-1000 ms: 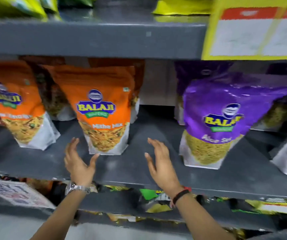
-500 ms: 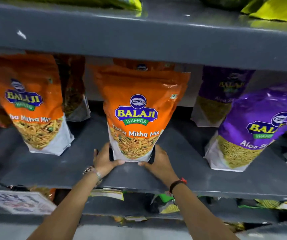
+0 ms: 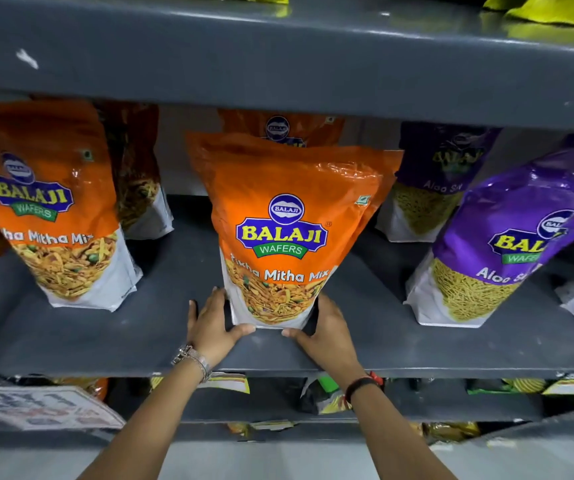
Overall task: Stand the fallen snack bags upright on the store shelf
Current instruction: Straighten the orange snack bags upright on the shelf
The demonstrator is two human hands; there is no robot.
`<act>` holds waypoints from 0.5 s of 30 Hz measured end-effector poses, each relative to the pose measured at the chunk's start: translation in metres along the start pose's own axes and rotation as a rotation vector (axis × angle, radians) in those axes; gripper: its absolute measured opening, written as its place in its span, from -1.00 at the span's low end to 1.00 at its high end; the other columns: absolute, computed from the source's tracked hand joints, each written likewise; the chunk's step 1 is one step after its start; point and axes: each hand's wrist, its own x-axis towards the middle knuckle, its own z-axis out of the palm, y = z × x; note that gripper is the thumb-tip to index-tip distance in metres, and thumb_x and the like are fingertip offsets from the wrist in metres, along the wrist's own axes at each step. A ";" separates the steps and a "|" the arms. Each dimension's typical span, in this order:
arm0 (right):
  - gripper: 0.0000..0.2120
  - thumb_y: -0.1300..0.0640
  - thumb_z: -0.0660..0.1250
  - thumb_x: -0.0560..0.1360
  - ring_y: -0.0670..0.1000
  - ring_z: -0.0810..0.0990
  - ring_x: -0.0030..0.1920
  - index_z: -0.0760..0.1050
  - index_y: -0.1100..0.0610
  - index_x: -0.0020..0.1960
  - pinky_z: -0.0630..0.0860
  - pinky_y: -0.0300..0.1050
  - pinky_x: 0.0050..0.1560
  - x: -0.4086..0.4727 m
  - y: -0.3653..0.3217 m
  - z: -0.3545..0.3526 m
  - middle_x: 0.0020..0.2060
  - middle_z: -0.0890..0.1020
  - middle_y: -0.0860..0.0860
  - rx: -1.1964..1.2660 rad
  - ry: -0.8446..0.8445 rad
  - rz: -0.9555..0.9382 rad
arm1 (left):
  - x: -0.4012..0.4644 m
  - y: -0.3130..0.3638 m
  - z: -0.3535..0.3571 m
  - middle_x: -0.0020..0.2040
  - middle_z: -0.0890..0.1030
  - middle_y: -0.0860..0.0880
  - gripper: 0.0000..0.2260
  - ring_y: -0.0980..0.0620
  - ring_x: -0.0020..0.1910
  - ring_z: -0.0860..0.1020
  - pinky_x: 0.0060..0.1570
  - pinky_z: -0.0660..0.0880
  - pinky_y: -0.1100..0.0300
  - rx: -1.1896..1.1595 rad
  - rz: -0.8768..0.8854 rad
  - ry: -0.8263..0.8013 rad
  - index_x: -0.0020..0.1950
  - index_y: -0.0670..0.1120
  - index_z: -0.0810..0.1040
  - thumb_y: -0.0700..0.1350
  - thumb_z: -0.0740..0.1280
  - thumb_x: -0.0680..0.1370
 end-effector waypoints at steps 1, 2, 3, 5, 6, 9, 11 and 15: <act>-0.35 0.01 0.51 0.24 0.05 0.43 0.20 0.31 0.03 0.23 0.32 -0.18 0.12 0.001 0.000 0.000 0.19 0.52 0.05 -0.002 -0.001 0.003 | 0.000 0.000 0.000 0.42 0.32 -0.14 -0.32 -0.05 0.41 0.24 0.42 -0.24 -0.03 -0.002 0.003 -0.002 0.35 -0.15 0.17 0.05 0.39 0.37; -0.35 0.01 0.51 0.24 0.05 0.42 0.20 0.30 0.03 0.24 0.32 -0.18 0.12 0.001 0.001 0.000 0.19 0.52 0.05 -0.003 -0.005 0.005 | 0.000 0.001 0.000 0.42 0.31 -0.14 -0.31 -0.05 0.42 0.23 0.42 -0.25 -0.04 -0.007 0.006 -0.005 0.36 -0.15 0.16 0.05 0.39 0.37; -0.35 0.01 0.51 0.24 0.05 0.42 0.20 0.30 0.03 0.24 0.31 -0.17 0.13 0.002 0.001 0.000 0.20 0.52 0.05 -0.004 -0.010 0.004 | 0.000 0.001 0.000 0.43 0.30 -0.13 -0.31 -0.05 0.42 0.22 0.42 -0.25 -0.04 -0.009 0.006 -0.010 0.37 -0.14 0.15 0.05 0.39 0.37; -0.35 0.01 0.50 0.25 0.06 0.41 0.21 0.28 0.03 0.25 0.33 -0.13 0.17 0.001 0.000 -0.001 0.20 0.51 0.05 0.001 -0.016 -0.002 | -0.001 0.002 -0.001 0.44 0.28 -0.12 -0.30 -0.05 0.43 0.21 0.42 -0.26 -0.05 -0.006 -0.007 -0.028 0.37 -0.13 0.14 0.06 0.39 0.37; -0.35 0.01 0.50 0.25 0.07 0.42 0.22 0.28 0.03 0.25 0.34 -0.09 0.21 0.001 0.000 -0.001 0.21 0.51 0.05 0.006 -0.018 -0.005 | 0.000 0.002 -0.002 0.44 0.28 -0.12 -0.30 -0.05 0.43 0.20 0.42 -0.26 -0.06 -0.007 -0.014 -0.034 0.37 -0.12 0.14 0.06 0.39 0.37; -0.31 0.01 0.50 0.26 0.11 0.40 0.27 0.25 0.06 0.29 0.36 0.03 0.30 0.003 -0.001 -0.004 0.25 0.49 0.08 -0.008 -0.037 -0.023 | 0.001 0.004 -0.003 0.46 0.24 -0.10 -0.31 -0.04 0.44 0.17 0.43 -0.25 -0.08 -0.015 -0.012 -0.048 0.39 -0.11 0.11 0.04 0.38 0.38; -0.19 -0.01 0.52 0.25 0.10 0.33 0.34 0.18 0.09 0.37 0.31 0.03 0.36 0.000 0.000 -0.007 0.32 0.43 0.08 0.003 -0.030 -0.007 | -0.005 0.005 -0.006 0.48 0.19 -0.07 -0.26 -0.05 0.45 0.14 0.45 -0.19 -0.08 -0.107 0.011 -0.072 0.42 -0.07 0.02 -0.03 0.38 0.40; -0.22 -0.07 0.47 0.30 -0.05 0.27 0.26 0.16 0.09 0.39 0.19 -0.24 0.25 -0.032 -0.010 -0.011 0.23 0.47 0.11 0.052 0.314 -0.043 | -0.033 -0.006 -0.029 0.49 0.08 -0.04 -0.24 -0.03 0.46 0.09 0.39 0.07 0.11 -0.430 0.037 0.011 0.43 -0.02 -0.06 -0.16 0.37 0.42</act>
